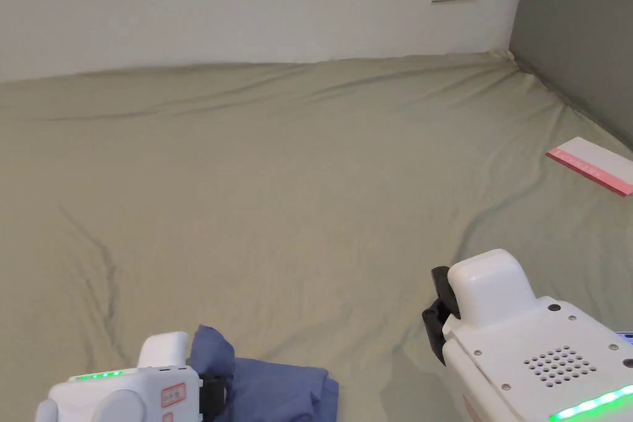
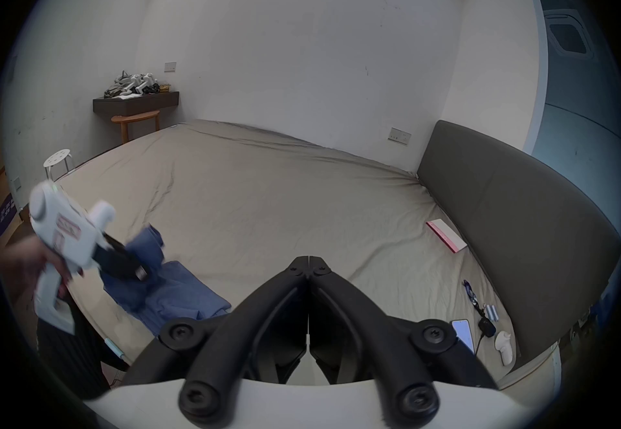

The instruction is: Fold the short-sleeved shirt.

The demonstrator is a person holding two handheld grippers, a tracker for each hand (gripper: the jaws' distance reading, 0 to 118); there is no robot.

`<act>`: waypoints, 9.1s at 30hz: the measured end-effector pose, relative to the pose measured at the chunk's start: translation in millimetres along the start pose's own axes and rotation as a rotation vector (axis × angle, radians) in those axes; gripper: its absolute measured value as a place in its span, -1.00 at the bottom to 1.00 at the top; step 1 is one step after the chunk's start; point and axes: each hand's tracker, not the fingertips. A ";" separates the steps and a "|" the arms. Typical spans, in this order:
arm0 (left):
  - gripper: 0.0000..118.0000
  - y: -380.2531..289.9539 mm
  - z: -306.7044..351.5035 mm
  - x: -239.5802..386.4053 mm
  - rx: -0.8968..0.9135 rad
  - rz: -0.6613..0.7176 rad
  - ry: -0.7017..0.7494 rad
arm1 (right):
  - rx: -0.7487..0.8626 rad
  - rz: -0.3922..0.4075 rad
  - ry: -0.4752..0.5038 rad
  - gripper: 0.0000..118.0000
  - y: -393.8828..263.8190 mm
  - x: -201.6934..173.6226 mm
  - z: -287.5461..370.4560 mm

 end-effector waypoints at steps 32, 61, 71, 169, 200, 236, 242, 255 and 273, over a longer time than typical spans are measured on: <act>-1.00 -27.5 -32.9 67.2 0.171 -0.213 -0.029 | -0.010 -0.018 -0.024 -0.96 -5.4 8.5 6.1; -1.00 -37.2 45.1 7.7 0.339 -0.153 -0.056 | -0.145 -0.022 0.200 -0.96 -22.4 -36.5 -57.8; -0.67 -33.3 36.2 -81.3 0.227 -0.009 -0.043 | -0.562 0.091 0.391 -0.96 -119.8 -133.0 -142.9; 1.00 58.7 298.8 -197.9 1.100 0.153 0.561 | 0.228 0.108 0.006 -0.96 96.8 -108.3 -30.2; -1.00 -2.3 223.7 88.6 1.117 -0.329 0.346 | 0.394 0.036 -0.128 -0.96 66.8 -50.8 57.1; -1.00 -6.6 214.7 105.1 1.124 -0.352 0.382 | 0.408 0.016 -0.143 -0.96 60.3 -46.4 58.4; -1.00 -4.5 216.4 104.4 1.121 -0.332 0.371 | 0.404 0.011 -0.156 -0.95 58.6 -45.5 56.5; 1.00 -2.9 215.0 101.0 1.099 -0.295 0.352 | 0.367 -0.043 -0.070 0.97 63.4 -42.0 49.2; 1.00 -4.4 222.1 105.8 1.110 -0.308 0.345 | 0.114 -0.192 -0.127 0.97 93.5 -47.4 64.3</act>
